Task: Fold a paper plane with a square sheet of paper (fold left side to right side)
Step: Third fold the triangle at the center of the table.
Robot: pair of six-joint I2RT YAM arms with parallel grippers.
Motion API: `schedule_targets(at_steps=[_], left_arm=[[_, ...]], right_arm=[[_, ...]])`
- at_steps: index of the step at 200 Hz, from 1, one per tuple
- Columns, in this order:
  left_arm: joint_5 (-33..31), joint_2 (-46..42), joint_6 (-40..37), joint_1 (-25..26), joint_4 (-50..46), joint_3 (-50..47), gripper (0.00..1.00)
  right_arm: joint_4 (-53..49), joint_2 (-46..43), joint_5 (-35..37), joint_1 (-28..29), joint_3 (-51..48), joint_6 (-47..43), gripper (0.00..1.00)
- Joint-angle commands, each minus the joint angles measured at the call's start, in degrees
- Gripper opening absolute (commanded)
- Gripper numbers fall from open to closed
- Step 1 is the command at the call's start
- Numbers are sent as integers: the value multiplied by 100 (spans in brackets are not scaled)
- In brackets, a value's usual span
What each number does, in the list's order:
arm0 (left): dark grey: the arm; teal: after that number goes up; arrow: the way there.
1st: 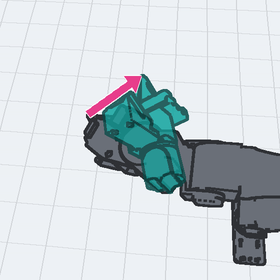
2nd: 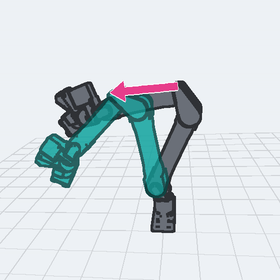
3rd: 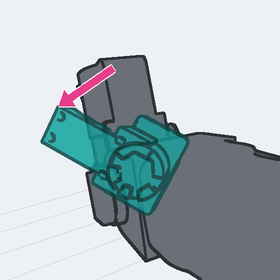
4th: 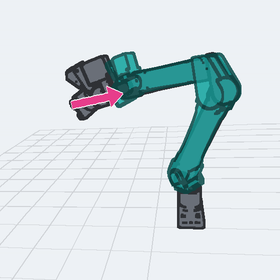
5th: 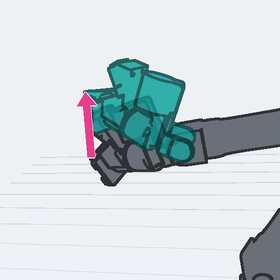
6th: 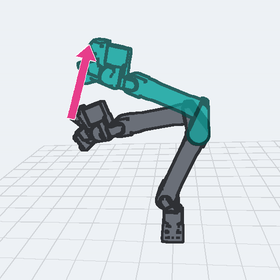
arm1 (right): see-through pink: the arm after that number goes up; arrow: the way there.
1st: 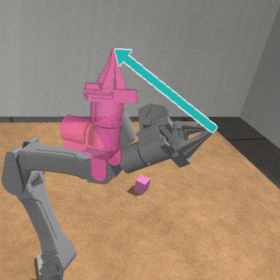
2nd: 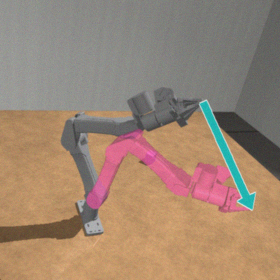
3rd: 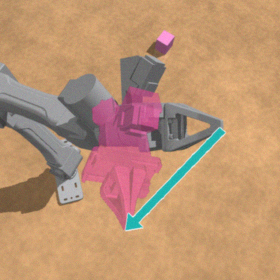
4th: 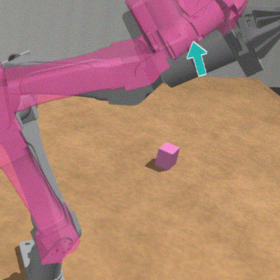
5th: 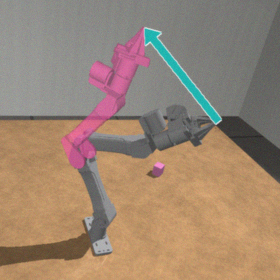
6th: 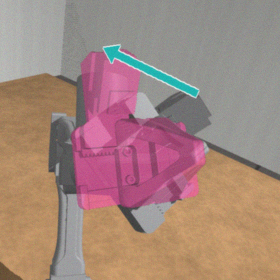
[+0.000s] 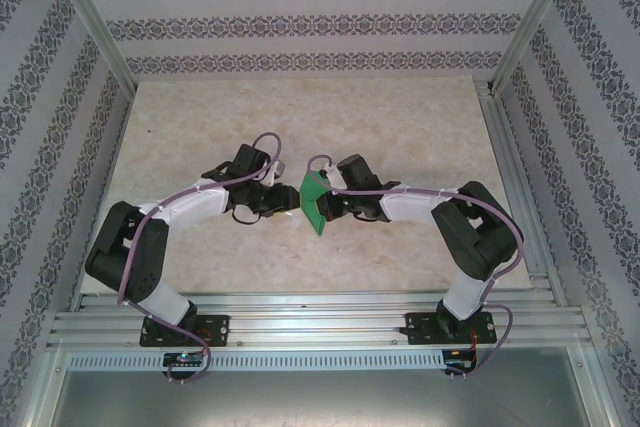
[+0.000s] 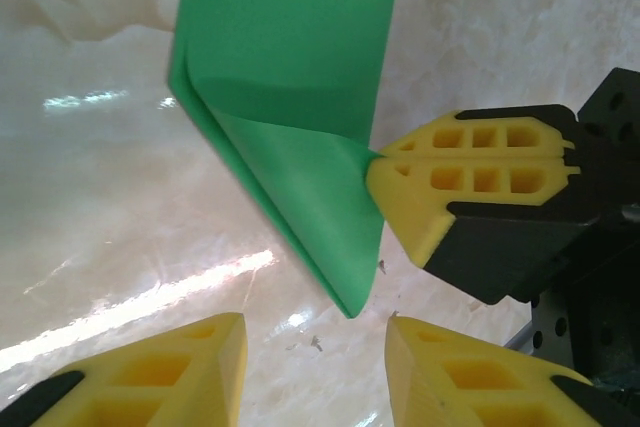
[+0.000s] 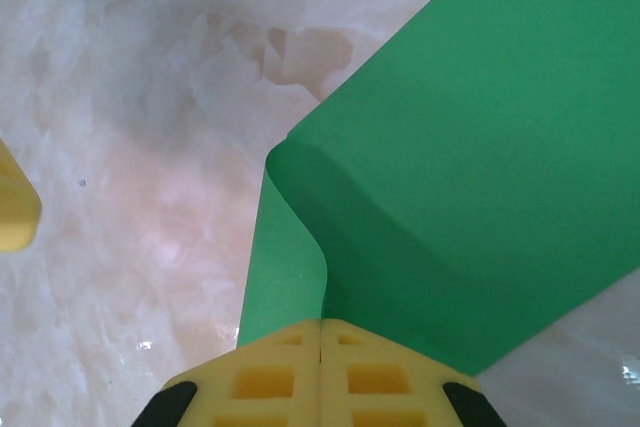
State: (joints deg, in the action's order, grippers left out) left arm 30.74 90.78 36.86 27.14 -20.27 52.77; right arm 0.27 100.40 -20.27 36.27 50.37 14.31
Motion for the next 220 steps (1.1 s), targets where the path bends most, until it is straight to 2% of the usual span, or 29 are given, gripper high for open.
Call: schedule_targets(at_steps=[1,33,72,139,220], left_arm=[[38,184,-74,101,409,163,38],[-22,484,38,111,526,315,28],[65,886,111,120,668,587,22],[153,1522,102,310,709,997,18],[125,1791,106,363,755,1104,16]], right_arm=[[166,144,-183,-5,15,183,0],[281,277,-237,0,8,379,0],[367,384,-153,-11,-62,537,0],[418,246,-85,-17,-177,597,0],[307,41,-15,-102,-270,607,0]])
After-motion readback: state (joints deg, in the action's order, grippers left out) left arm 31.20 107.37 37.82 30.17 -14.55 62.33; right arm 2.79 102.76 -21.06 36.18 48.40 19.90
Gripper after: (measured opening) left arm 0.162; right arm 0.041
